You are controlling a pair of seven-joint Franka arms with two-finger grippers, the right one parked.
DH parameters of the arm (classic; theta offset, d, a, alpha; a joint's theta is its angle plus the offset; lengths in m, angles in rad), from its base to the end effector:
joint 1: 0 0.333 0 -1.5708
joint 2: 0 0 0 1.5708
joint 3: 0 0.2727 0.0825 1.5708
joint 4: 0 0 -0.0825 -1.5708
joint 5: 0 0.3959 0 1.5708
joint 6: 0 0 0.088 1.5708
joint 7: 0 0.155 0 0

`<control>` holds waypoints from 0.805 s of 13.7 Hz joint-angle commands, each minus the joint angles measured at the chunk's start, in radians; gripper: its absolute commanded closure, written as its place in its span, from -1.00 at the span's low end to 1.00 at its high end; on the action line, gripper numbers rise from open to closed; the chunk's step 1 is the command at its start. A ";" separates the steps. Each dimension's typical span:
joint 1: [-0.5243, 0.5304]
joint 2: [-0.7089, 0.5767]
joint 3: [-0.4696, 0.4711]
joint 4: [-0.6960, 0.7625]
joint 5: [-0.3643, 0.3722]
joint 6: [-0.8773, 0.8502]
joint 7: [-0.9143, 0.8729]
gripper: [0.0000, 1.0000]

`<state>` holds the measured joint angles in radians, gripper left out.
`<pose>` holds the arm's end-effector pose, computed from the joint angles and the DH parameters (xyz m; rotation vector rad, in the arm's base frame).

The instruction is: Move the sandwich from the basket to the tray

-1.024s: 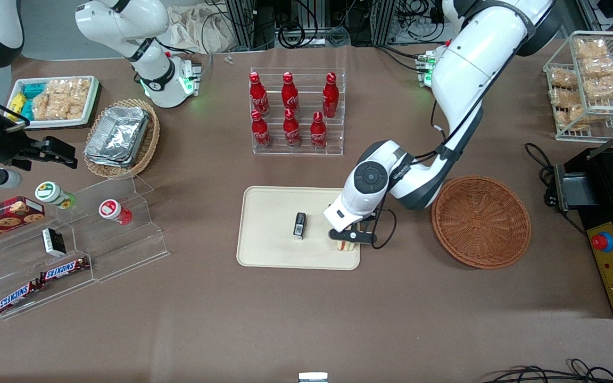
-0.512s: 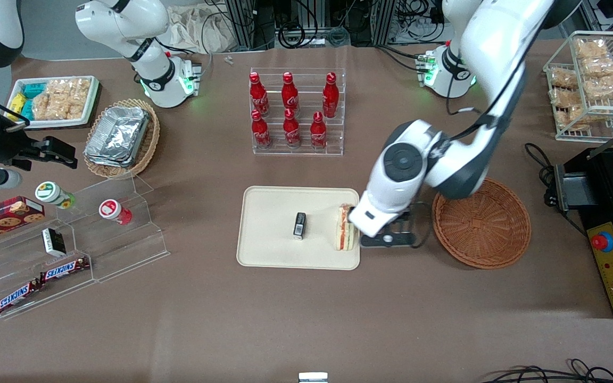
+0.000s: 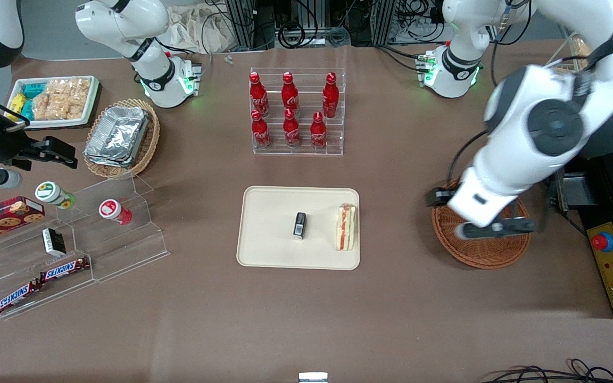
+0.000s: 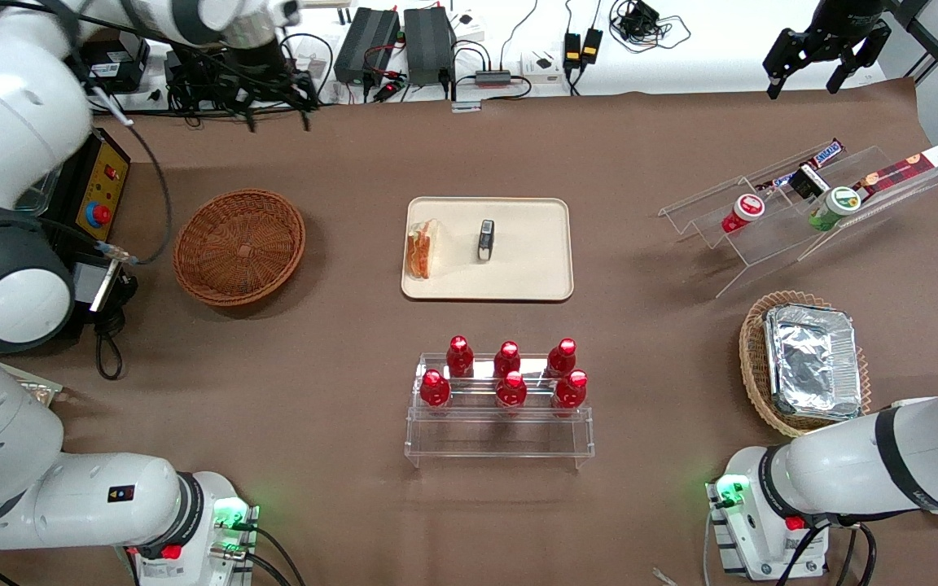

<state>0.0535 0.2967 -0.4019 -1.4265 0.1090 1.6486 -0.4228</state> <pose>0.6110 -0.1806 0.4426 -3.1251 -0.1188 0.0782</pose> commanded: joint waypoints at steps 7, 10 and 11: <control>-0.052 -0.225 0.259 -0.005 -0.127 -0.251 0.213 -1.00; -0.070 -0.272 0.288 0.003 -0.126 -0.286 0.216 -1.00; -0.067 -0.271 0.288 0.006 -0.124 -0.286 0.217 -1.00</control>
<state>-0.0003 0.0425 -0.1308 -1.4228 -0.0034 1.3833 -0.2183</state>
